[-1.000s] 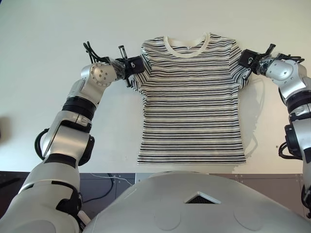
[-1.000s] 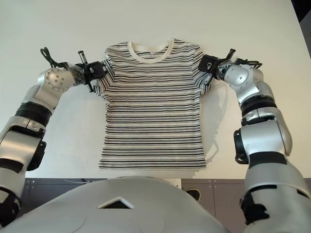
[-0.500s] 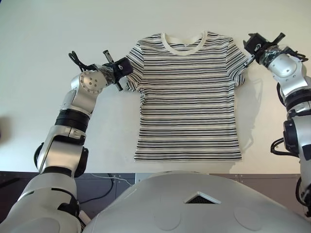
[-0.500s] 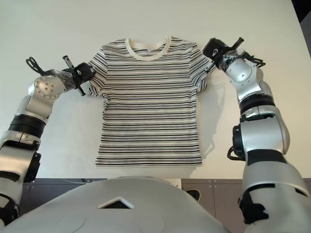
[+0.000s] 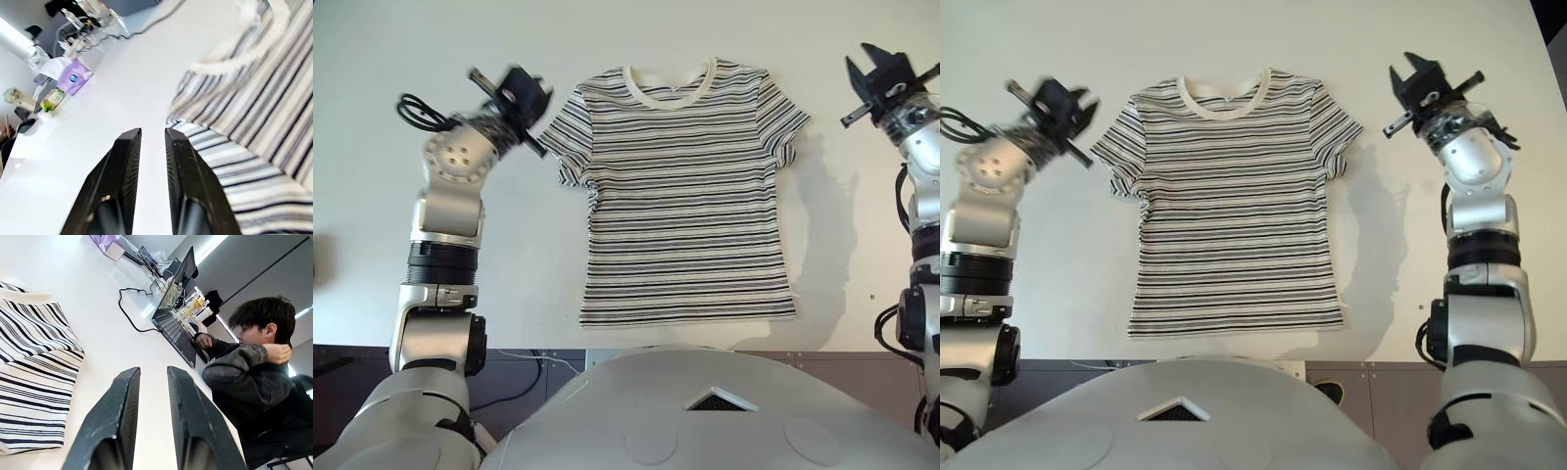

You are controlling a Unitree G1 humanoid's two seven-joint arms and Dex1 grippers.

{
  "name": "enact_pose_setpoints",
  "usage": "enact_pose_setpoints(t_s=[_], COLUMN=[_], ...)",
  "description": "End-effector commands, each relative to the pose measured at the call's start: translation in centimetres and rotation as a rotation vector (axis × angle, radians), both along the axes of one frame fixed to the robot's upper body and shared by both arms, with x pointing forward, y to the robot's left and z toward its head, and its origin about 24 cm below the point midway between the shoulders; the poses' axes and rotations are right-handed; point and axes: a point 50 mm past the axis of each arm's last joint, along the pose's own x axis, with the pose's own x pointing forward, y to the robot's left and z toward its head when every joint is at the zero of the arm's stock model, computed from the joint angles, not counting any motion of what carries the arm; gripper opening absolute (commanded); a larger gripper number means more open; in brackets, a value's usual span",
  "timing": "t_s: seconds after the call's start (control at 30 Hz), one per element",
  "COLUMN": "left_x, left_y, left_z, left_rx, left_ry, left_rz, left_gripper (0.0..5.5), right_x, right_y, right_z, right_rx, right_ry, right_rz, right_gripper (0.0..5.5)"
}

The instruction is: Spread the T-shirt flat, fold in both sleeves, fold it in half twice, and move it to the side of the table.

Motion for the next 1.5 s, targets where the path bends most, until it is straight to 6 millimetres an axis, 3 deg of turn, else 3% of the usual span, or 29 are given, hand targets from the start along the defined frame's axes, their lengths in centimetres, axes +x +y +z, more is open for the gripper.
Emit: enact_pose_setpoints(t_s=[0.03, 0.17, 0.3, 0.43, 0.7, 1.13, 1.5], left_x=[-2.4, -5.3, -6.0, -5.4, -3.5, -2.4, -1.9], left_y=[2.0, 2.4, 2.2, 1.9, 2.4, 1.2, 0.9], left_z=[-0.8, -3.5, -4.6, -5.8, -8.2, -8.4, -8.1], left_rx=[-0.18, -0.359, -0.447, -0.609, -0.758, -0.895, -0.853], left_ry=[0.146, 0.341, 0.398, 0.457, 0.506, 0.549, 0.534], left_rz=[0.194, 0.326, 0.384, 0.44, 0.54, 0.524, 0.494], left_gripper=[0.86, 0.86, 1.15, 1.62, 1.62, 1.62, 0.14], right_x=[-2.9, -3.9, -3.6, -3.5, -2.9, -2.8, -3.0], right_y=[-2.7, -4.0, -3.4, -2.9, -1.4, -0.3, 0.1], right_z=[1.0, 1.7, 1.8, 1.7, 1.2, 0.5, -0.1], right_rx=[0.047, 0.053, 0.047, 0.053, 0.052, 0.061, 0.07], right_ry=[-0.008, 0.014, 0.033, 0.044, 0.064, 0.076, 0.082], right_rz=[-0.134, -0.204, -0.188, -0.171, -0.113, -0.089, -0.088], right_gripper=[0.99, 0.99, 1.04, 1.04, 1.04, 1.04, 1.04])
